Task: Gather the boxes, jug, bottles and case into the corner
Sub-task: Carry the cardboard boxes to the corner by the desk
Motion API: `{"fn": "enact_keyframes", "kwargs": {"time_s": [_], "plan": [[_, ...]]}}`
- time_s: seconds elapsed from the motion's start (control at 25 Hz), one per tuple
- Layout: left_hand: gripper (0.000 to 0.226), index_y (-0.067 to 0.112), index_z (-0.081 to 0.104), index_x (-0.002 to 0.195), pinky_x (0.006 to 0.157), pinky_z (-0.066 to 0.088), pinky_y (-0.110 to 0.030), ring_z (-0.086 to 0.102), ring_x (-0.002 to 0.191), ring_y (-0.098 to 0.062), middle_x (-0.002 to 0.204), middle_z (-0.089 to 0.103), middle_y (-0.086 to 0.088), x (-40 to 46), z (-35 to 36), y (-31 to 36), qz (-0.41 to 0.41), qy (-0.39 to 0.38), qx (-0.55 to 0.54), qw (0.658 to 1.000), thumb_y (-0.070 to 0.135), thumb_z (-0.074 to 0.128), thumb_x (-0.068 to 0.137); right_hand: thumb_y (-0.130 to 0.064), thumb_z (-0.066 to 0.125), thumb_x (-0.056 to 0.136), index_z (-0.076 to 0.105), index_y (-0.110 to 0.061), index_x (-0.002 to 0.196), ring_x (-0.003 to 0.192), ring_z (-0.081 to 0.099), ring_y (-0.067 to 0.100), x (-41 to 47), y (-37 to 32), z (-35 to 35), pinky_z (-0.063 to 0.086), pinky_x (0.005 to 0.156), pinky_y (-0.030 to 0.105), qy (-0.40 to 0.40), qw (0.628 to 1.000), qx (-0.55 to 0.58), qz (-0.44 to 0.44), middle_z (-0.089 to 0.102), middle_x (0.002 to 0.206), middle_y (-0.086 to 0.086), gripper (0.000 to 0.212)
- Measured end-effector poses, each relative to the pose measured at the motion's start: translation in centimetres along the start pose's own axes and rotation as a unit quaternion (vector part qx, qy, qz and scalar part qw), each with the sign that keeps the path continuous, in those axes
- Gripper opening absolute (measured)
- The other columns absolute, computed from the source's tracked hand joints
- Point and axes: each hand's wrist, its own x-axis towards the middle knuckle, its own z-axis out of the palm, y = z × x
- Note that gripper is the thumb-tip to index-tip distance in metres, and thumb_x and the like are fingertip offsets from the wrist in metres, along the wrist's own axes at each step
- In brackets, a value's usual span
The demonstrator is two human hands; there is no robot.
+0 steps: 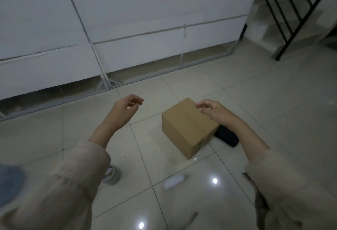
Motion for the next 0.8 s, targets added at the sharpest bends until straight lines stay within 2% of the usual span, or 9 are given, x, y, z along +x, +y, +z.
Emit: {"fn": "enact_keyframes", "kwargs": {"time_s": [0.12,0.24,0.36,0.44,0.56,0.68,0.8], "plan": [[0.022,0.014,0.061,0.106,0.081,0.038,-0.019,0.056,0.096,-0.015,0.101,0.064,0.0,3.6,3.3,0.3,0.003,-0.036,-0.003,0.999,0.005,0.046,0.091,-0.021,0.046,0.095,0.058,-0.026,0.112,0.12,0.047,0.013,2.2,4.1,-1.3,0.039,0.098,0.033,0.016,0.999,0.02,0.047,0.054,0.131,0.0,0.022],[0.022,0.016,0.061,0.104,0.075,0.038,-0.011,0.057,0.094,-0.013,0.1,0.064,0.002,7.7,6.6,0.1,0.002,-0.057,0.001,0.998,0.006,0.047,0.091,-0.021,0.046,0.094,0.059,-0.028,0.107,0.12,0.049,0.016,5.5,7.6,-3.0,0.04,0.104,0.039,0.024,0.996,0.042,0.08,0.055,0.129,0.002,0.02],[0.023,0.02,0.06,0.1,0.077,0.038,-0.013,0.057,0.094,-0.014,0.098,0.065,0.002,12.2,9.6,-0.2,-0.013,-0.05,-0.001,0.999,0.005,0.046,0.09,-0.018,0.047,0.093,0.06,-0.022,0.11,0.119,0.051,0.017,9.9,10.1,-4.7,0.041,0.104,0.038,0.023,0.994,0.059,0.087,0.058,0.126,0.002,0.022],[0.023,0.02,0.06,0.1,0.075,0.037,-0.01,0.056,0.093,-0.014,0.099,0.065,0.001,14.7,11.3,-0.4,-0.037,-0.05,0.0,0.998,0.004,0.046,0.09,-0.016,0.047,0.092,0.061,-0.021,0.11,0.118,0.052,0.017,12.3,11.4,-5.7,0.041,0.103,0.036,0.026,0.992,0.073,0.104,0.059,0.124,0.002,0.023],[0.024,0.018,0.061,0.101,0.074,0.036,-0.007,0.057,0.093,-0.013,0.099,0.065,0.001,18.5,14.2,-0.4,-0.047,-0.051,-0.002,0.998,0.005,0.045,0.089,-0.01,0.046,0.091,0.06,-0.02,0.107,0.113,0.053,0.017,15.6,13.6,-7.0,0.04,0.094,0.029,0.032,0.989,0.087,0.117,0.059,0.123,0.005,0.024],[0.023,0.018,0.061,0.1,0.079,0.039,-0.017,0.057,0.092,-0.012,0.097,0.065,0.002,22.2,17.0,-1.4,-0.058,-0.075,0.001,0.995,0.005,0.045,0.089,-0.007,0.045,0.09,0.058,-0.021,0.105,0.115,0.052,0.017,18.0,16.0,-7.2,0.039,0.095,0.029,0.07,0.979,0.114,0.153,0.058,0.122,0.005,0.024],[0.021,0.022,0.059,0.099,0.085,0.042,-0.028,0.058,0.096,-0.013,0.097,0.064,0.003,26.8,20.8,-4.6,-0.071,-0.108,0.02,0.991,0.008,0.047,0.089,-0.007,0.045,0.09,0.056,-0.017,0.114,0.115,0.049,0.016,20.7,19.7,-5.7,0.036,0.091,0.025,0.113,0.961,0.13,0.219,0.052,0.128,0.004,0.028]]}}
